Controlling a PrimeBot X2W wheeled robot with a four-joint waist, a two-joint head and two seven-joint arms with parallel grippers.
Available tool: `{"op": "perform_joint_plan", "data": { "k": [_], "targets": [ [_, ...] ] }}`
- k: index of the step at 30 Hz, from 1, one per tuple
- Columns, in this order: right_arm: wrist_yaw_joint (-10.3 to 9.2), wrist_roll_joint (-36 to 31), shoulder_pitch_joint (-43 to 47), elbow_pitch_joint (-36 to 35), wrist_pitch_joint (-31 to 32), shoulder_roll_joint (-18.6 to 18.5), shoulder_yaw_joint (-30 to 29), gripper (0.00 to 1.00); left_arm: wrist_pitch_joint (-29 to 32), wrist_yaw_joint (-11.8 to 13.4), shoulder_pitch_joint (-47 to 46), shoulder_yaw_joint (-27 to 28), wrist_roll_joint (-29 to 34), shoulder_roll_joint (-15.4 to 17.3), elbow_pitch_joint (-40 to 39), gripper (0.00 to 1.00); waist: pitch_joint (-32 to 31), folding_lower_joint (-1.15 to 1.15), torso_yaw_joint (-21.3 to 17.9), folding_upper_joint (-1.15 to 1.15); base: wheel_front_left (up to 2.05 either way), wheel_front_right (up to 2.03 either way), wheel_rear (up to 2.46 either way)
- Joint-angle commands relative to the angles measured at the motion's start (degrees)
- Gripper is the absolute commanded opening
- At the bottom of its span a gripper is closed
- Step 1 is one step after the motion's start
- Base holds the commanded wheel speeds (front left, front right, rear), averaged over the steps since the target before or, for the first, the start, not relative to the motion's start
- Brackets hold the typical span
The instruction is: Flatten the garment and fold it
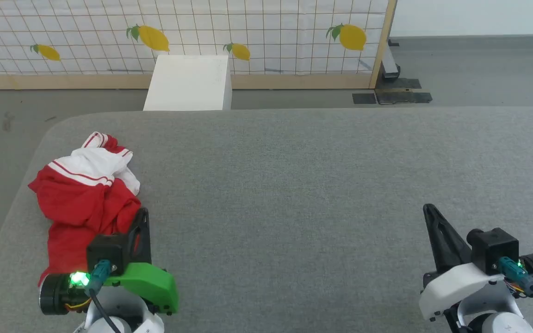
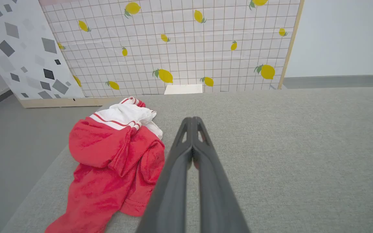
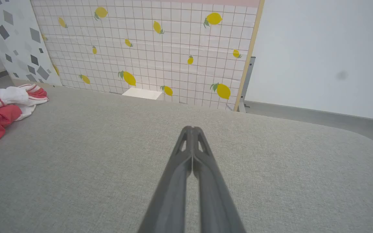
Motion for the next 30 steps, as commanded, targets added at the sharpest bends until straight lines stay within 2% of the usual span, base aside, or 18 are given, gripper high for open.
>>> {"op": "perform_joint_plan", "data": {
  "k": [1,30],
  "targets": [
    [-0.11,-0.4,-0.9,-0.3,0.0,0.2,0.1,0.0,0.1,0.4,0.7,0.2,0.7,-0.3,-0.2,0.0,0.0,0.0,0.0,0.17,0.0,0.0,0.0],
    [-0.11,-0.4,-0.9,-0.3,0.0,0.2,0.1,0.0,0.1,0.4,0.7,0.2,0.7,-0.3,-0.2,0.0,0.0,0.0,0.0,0.17,0.0,0.0,0.0]
  ]
}}
